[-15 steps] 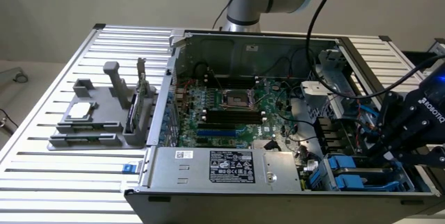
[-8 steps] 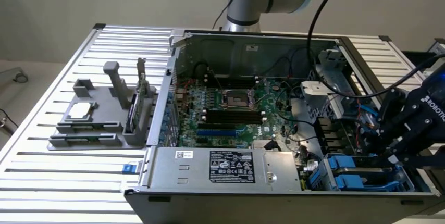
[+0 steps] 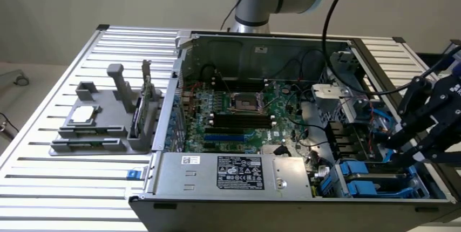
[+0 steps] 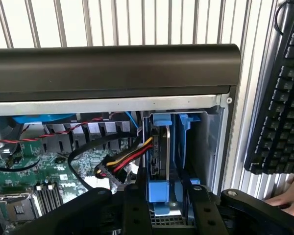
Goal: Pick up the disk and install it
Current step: 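Insert the first disk wire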
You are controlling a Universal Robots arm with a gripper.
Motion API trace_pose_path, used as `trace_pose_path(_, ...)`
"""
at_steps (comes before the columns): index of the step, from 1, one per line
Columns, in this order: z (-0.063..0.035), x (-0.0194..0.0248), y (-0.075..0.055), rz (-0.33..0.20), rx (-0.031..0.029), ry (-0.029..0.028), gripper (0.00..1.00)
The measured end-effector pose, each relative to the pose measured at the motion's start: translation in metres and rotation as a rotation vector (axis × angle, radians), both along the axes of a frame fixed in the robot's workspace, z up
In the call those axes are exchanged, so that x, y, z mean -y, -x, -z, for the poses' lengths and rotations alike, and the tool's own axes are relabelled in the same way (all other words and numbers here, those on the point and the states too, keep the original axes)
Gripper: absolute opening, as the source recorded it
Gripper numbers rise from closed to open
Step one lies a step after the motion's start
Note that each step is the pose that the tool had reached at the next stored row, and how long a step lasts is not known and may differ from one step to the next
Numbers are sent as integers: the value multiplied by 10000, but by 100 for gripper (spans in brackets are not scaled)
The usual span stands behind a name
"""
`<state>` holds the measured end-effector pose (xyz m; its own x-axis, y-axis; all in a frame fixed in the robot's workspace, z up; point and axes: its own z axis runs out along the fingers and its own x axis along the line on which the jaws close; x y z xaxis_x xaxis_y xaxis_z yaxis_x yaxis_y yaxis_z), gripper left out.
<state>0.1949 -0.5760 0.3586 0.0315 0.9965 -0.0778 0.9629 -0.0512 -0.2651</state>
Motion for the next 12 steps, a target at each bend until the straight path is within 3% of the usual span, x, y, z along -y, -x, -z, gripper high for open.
trace_pose_path(6, -202, 0, 0, 7, -98, -1, 37)
trace_pose_path(12, -232, 0, 21, 9, -121, 0, 37)
